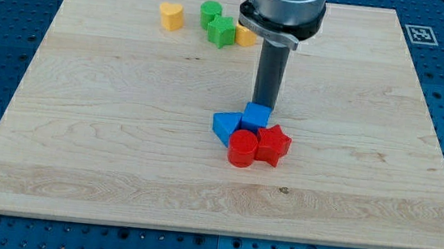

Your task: Move the arm top left to the yellow heart

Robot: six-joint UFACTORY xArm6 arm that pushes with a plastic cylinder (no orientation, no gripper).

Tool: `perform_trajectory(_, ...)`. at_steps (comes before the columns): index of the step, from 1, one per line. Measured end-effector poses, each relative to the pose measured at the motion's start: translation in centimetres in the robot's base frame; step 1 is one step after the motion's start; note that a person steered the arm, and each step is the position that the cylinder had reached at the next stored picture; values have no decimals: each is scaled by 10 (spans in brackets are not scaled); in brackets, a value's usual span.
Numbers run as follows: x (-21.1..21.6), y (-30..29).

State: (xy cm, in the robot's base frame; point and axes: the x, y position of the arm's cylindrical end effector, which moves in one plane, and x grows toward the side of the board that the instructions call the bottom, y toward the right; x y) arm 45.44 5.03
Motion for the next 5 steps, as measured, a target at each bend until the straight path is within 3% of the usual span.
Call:
perform_trajectory(1, 11, 0)
perform_trajectory(3, -5, 2)
perform_trajectory(4, -36, -23)
perform_trajectory(5, -46, -94)
